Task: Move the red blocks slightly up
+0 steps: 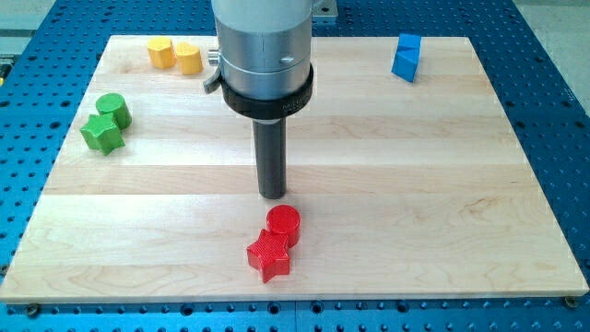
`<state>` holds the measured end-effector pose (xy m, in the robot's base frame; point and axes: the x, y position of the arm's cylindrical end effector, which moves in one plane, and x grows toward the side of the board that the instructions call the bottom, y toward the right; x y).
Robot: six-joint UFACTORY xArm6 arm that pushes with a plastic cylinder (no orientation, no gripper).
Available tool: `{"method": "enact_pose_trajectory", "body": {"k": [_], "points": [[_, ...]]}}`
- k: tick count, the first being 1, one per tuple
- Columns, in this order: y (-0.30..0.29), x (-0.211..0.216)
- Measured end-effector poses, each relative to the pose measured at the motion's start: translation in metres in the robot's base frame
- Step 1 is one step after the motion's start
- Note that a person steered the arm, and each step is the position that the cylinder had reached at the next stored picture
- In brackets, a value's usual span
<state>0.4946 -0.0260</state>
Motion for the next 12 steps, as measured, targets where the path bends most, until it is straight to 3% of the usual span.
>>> {"method": "enact_pose_trajectory", "body": {"k": [1, 3, 4, 6, 9, 11, 12], "points": [[0.0, -0.011], [-0.01, 0.061], [-0.047, 0.051], [-0.089, 0.122], [0.01, 0.122], [0.01, 0.105], [0.014, 0.124]]}}
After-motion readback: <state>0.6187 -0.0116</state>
